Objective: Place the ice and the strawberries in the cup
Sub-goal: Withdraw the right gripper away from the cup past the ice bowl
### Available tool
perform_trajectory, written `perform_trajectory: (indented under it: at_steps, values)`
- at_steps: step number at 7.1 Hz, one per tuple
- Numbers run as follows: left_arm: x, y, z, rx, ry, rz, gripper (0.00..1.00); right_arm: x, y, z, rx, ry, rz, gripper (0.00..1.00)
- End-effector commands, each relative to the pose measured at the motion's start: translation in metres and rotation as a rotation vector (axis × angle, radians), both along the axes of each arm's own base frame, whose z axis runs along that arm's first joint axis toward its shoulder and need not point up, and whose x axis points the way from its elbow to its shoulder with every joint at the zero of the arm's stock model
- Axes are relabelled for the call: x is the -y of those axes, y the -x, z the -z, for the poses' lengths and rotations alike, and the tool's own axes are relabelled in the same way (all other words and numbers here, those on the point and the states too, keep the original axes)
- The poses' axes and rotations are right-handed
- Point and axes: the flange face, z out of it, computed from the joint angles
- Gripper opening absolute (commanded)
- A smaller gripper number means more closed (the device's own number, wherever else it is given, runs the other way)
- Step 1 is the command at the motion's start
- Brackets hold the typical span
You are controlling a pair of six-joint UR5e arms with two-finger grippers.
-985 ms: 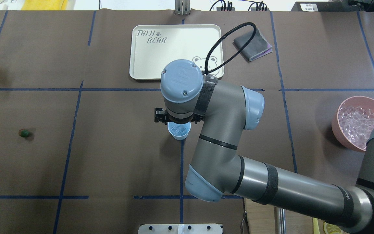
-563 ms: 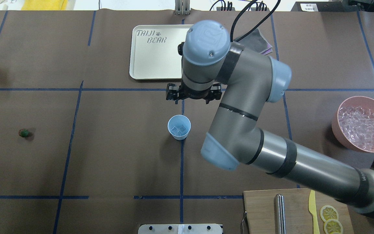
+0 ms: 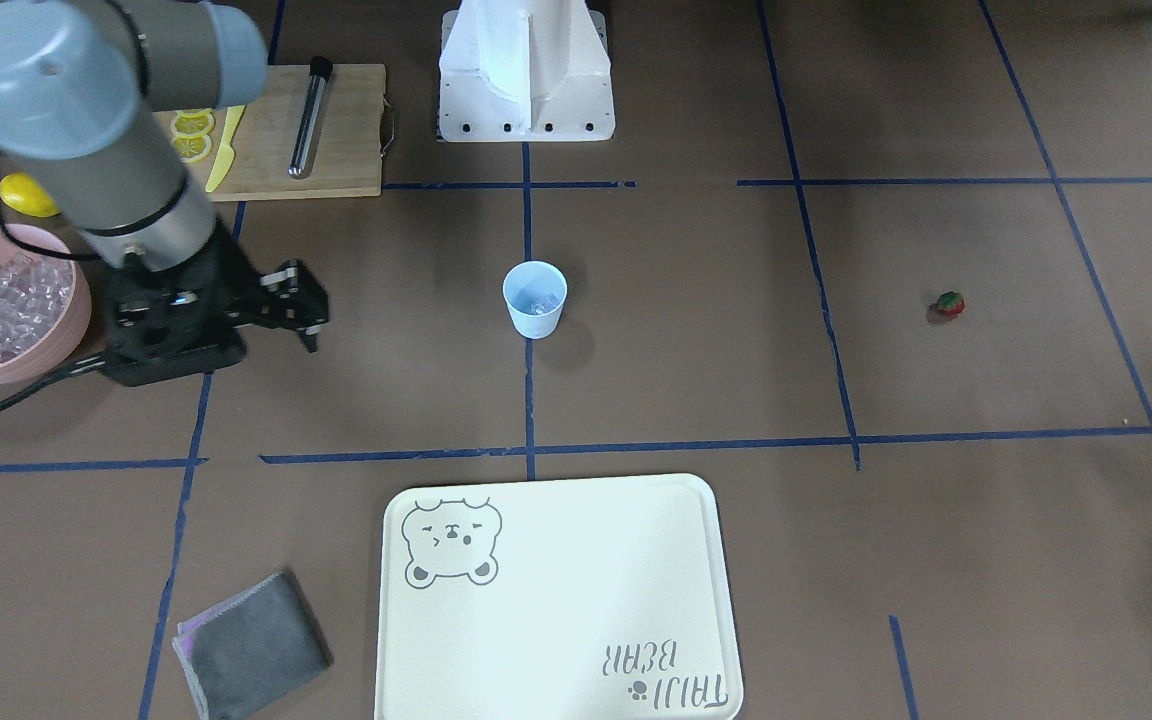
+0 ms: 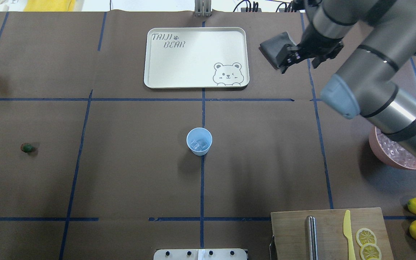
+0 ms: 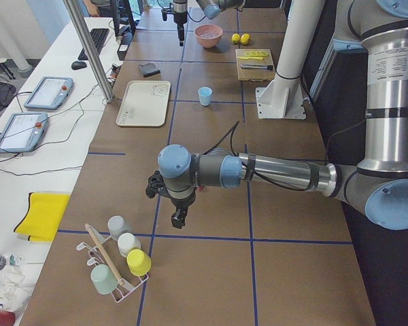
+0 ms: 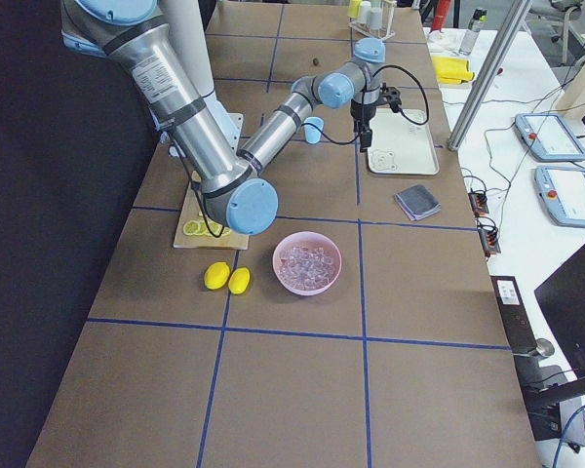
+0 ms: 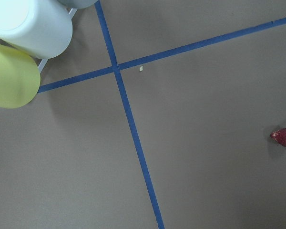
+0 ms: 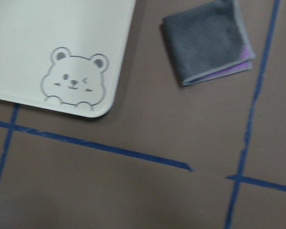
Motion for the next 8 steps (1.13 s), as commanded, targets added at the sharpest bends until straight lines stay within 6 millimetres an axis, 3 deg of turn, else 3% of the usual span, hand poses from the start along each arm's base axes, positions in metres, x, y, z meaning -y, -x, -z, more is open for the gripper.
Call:
perform_trajectory:
  at_steps: [1, 3, 5, 6, 7, 8]
  values:
    - [0.002, 0.000, 0.002, 0.001, -0.007, 0.001, 1.00, 0.020, -0.124, -0.095, -0.028, -0.074, 0.100, 1.00]
    - [0.005, 0.000, 0.010, -0.001, -0.057, 0.002, 1.00, 0.006, -0.237, -0.193, -0.081, -0.150, 0.183, 1.00]
    - [0.019, -0.001, 0.019, -0.008, -0.063, 0.030, 1.00, -0.010, -0.321, -0.293, -0.103, -0.140, 0.247, 1.00]
    - [0.022, -0.001, 0.029, -0.012, -0.042, 0.068, 1.00, -0.029, -0.348, -0.346, -0.101, -0.098, 0.260, 1.00]
    - [0.022, -0.001, 0.029, -0.012, -0.042, 0.068, 1.00, -0.048, -0.370, -0.379, -0.094, -0.038, 0.229, 1.00]
    - [0.023, -0.002, 0.046, -0.015, -0.052, 0.092, 1.00, -0.073, -0.386, -0.403, -0.088, 0.023, 0.184, 1.00]
